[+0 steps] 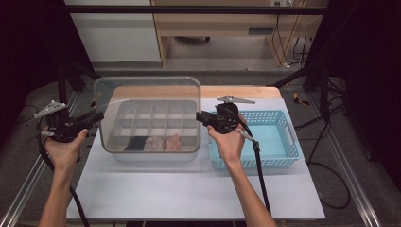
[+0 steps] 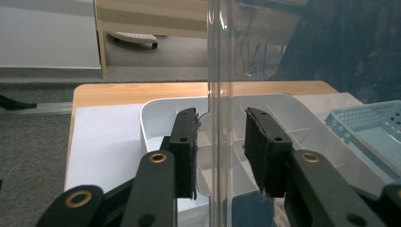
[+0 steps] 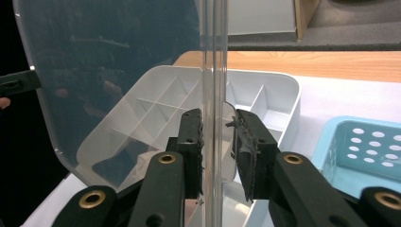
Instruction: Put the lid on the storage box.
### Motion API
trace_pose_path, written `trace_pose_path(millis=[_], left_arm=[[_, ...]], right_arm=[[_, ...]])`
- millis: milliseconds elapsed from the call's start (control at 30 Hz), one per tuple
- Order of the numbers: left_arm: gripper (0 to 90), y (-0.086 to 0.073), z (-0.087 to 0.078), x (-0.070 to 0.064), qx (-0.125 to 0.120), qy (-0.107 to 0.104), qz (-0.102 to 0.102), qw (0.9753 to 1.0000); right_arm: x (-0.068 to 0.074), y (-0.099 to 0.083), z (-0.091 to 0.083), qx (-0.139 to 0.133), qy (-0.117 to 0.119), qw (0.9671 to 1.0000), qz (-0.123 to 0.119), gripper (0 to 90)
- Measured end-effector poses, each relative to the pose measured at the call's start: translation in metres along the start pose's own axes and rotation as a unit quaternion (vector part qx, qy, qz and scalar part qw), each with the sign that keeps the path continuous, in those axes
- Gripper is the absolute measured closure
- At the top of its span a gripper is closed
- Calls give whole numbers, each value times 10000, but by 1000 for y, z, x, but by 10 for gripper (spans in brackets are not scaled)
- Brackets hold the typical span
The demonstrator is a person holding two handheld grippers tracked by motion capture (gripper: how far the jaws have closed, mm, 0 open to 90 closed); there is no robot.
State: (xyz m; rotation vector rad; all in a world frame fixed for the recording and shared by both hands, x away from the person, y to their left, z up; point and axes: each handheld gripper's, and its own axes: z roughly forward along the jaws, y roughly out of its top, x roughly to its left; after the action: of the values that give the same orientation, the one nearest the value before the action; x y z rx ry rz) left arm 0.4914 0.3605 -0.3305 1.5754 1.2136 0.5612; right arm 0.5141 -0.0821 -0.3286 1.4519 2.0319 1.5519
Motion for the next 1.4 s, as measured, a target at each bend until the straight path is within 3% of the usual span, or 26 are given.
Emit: trace_pose_path(millis=[500,1400], left_arm=[[640,-3,12,6,139,69,-30,9999],[609,-10,36,22,185,100,-186,9996]], right_arm=[[-8,-3,16,185,-126,9997,64,718],[-13,-9,42,67,-289,9996,-36,664]])
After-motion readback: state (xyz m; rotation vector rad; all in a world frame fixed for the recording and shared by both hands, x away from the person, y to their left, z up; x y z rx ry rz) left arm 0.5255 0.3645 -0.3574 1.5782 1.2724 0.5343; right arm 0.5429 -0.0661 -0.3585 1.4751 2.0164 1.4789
